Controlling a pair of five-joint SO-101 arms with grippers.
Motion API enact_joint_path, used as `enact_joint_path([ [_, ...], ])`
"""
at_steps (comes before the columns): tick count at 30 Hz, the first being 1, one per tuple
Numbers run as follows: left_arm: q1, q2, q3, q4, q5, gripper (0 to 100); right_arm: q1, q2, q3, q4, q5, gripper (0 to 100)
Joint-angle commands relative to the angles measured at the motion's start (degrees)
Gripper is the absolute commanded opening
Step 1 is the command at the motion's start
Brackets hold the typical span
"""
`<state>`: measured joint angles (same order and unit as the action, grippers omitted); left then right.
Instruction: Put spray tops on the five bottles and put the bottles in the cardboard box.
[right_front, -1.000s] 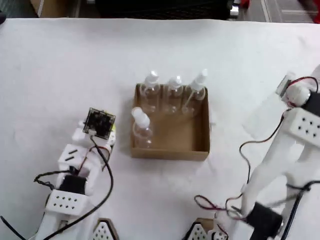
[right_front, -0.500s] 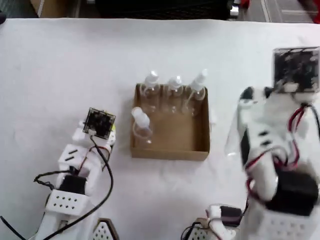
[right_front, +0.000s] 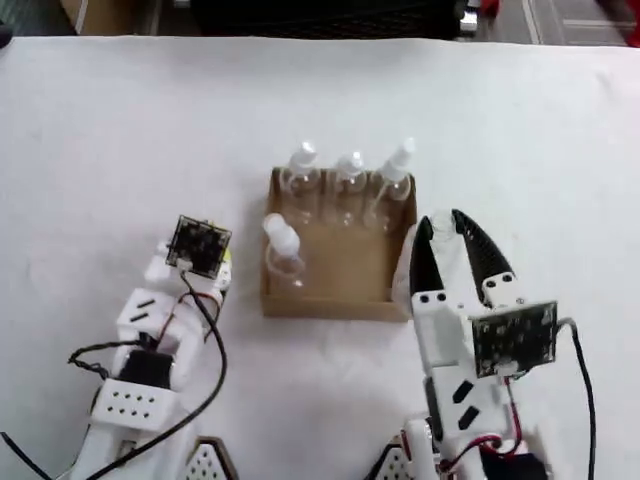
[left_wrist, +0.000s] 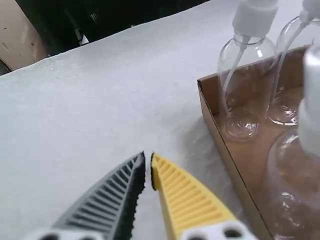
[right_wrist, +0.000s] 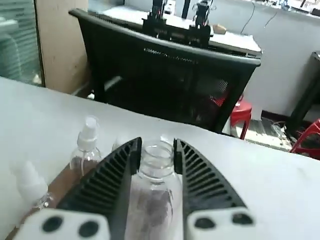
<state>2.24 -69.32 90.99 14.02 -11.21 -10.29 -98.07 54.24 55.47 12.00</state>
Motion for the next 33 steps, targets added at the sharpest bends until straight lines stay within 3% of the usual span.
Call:
enact_joint_path([
  [1, 0.7, -0.7, -3.2, 0.0, -0.7, 3, -0.1, -4.9, 13.5, -12.9, -3.8, 1.6],
  [7, 0.3, -0.7, -3.1, 0.0, -0.7, 3, -0.5, -2.3, 27.0, -32.6, -5.2, 1.6],
  [15, 0.3, -0.7, -3.1, 0.0, -0.7, 3, -3.3, -2.3, 40.4, -47.0, -4.7, 1.9],
  [20, 0.3, -0.7, -3.2, 0.0, -0.7, 3, -9.0, -1.6, 42.8, -47.1, 2.5, 1.7],
  [33, 0.3, -0.7, -3.0, 0.0, -0.7, 3, -6.9, 5.3, 42.9, -47.3, 2.8, 1.7],
])
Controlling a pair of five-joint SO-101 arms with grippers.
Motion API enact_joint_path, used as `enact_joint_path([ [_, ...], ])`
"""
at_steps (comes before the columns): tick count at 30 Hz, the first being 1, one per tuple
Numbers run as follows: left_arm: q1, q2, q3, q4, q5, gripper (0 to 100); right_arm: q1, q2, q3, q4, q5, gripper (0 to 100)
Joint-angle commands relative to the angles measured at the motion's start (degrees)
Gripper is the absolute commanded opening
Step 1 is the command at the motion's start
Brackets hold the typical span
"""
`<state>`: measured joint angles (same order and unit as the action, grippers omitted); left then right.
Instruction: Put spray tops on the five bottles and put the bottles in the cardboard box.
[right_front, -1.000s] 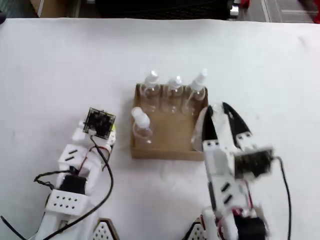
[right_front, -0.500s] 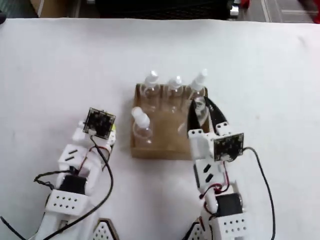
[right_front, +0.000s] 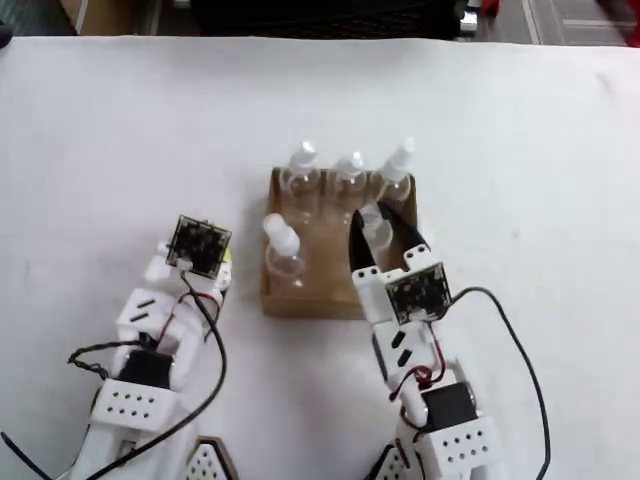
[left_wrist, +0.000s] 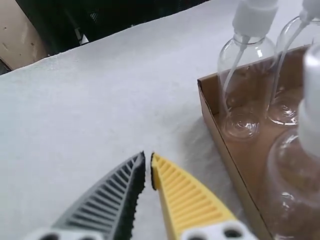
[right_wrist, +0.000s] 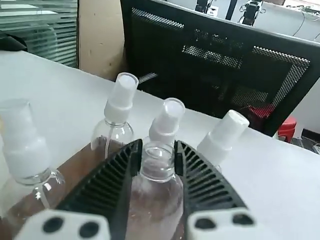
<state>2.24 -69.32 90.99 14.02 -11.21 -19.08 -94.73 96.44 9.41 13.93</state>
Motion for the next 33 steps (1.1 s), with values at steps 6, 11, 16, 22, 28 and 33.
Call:
enact_joint_path([
  [6, 0.3, -0.7, -3.0, 0.0, -0.7, 3, 3.0, 4.5, 0.7, -1.4, -1.8, 1.7],
  [11, 0.3, -0.7, -3.0, 0.0, -0.7, 3, 2.8, 4.8, 0.7, -0.1, -2.2, 1.7],
  [16, 0.3, -0.7, -2.9, 0.0, -0.7, 3, 0.7, 4.8, 0.7, 2.2, -1.8, 1.9],
  [22, 0.3, -0.7, -2.9, 0.0, -0.8, 3, 1.5, 4.3, 0.7, 5.3, -0.5, 2.0],
  [28, 0.3, -0.7, -2.9, 0.0, -0.8, 3, 5.1, 4.3, 0.7, 6.9, 1.1, 1.7],
  [33, 0.3, -0.7, -2.8, 0.0, -0.8, 3, 5.7, 4.3, 0.7, 7.2, -1.8, 1.7],
])
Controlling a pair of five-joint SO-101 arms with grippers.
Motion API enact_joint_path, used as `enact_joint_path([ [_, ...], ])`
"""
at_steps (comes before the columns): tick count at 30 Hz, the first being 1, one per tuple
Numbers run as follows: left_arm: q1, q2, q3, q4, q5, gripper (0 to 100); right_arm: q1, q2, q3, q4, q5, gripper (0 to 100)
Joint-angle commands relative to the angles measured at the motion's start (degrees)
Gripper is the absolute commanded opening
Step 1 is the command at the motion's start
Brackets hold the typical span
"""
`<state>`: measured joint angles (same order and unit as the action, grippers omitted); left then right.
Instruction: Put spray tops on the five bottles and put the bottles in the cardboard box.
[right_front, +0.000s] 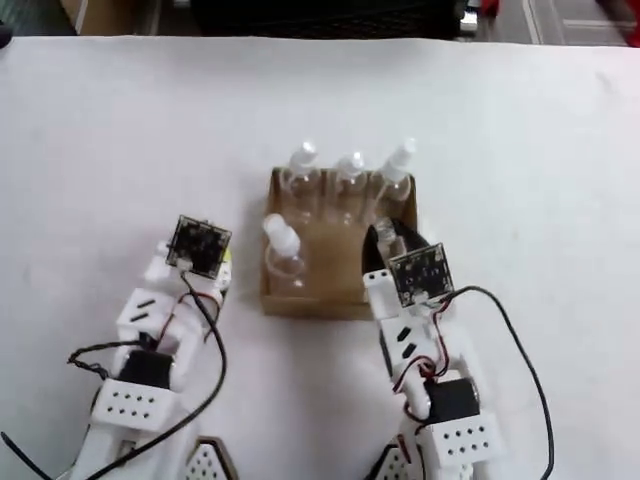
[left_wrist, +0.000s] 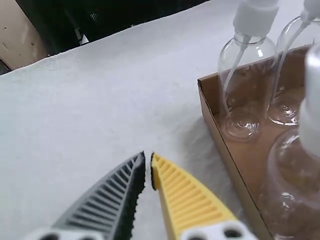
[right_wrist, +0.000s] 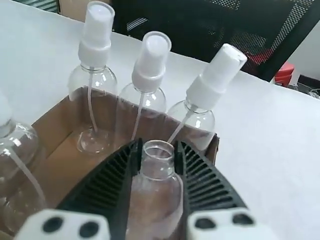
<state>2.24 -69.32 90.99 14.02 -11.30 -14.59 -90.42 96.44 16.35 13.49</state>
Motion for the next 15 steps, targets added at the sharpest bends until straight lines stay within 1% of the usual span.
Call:
enact_joint_path([
  [1, 0.3, -0.7, -2.8, 0.0, -0.7, 3, 1.2, 0.0, 0.7, 0.3, -1.4, 1.7],
  [15, 0.3, -0.7, -2.8, 0.0, -0.7, 3, 1.2, 0.0, 0.7, 2.7, -1.4, 2.2],
])
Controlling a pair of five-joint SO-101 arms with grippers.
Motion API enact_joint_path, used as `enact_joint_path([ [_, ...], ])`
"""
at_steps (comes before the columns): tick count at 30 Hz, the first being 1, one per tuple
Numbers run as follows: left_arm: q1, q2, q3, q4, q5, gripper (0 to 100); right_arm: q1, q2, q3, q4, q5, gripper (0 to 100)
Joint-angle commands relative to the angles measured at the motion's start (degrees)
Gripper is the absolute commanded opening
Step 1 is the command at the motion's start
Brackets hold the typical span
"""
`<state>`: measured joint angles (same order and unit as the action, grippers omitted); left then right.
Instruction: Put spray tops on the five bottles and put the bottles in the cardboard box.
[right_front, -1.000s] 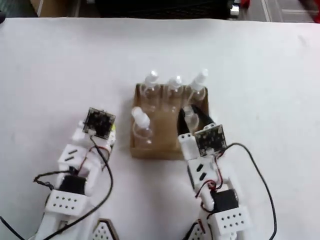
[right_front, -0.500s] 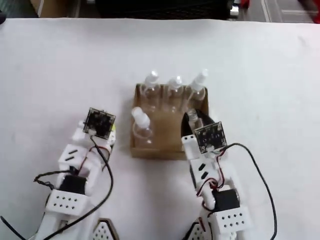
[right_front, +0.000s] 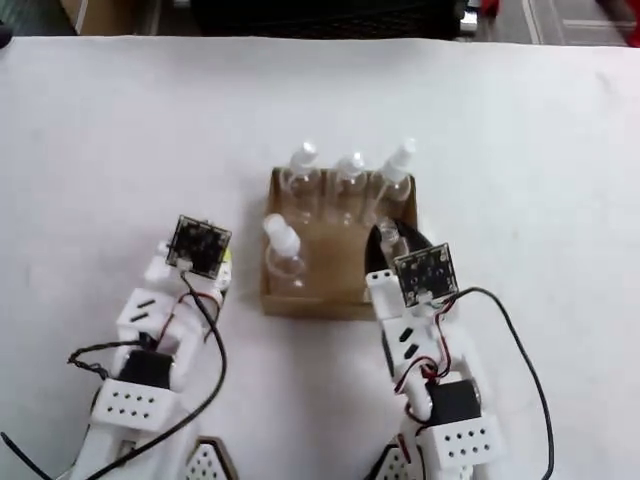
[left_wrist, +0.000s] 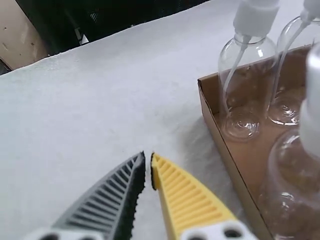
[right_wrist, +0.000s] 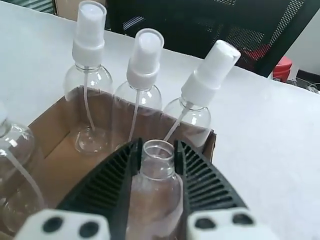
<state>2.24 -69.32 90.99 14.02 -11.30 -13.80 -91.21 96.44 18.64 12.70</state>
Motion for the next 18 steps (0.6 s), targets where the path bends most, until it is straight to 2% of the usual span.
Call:
enact_joint_path([
  [1, 0.3, -0.7, -2.8, 0.0, -0.7, 3, 0.4, 0.7, 0.7, 0.4, -0.6, 2.3],
  [7, 0.3, -0.7, -2.8, 0.0, -0.7, 3, 0.4, 0.7, 0.7, 0.5, -0.8, 9.3],
  [15, 0.3, -0.7, -2.8, 0.0, -0.7, 3, 0.0, 0.7, 0.7, 0.5, -0.9, 10.7],
  [18, 0.4, -0.7, -2.8, 0.0, -0.7, 3, 0.0, 0.7, 0.4, 0.5, -0.9, 17.3],
])
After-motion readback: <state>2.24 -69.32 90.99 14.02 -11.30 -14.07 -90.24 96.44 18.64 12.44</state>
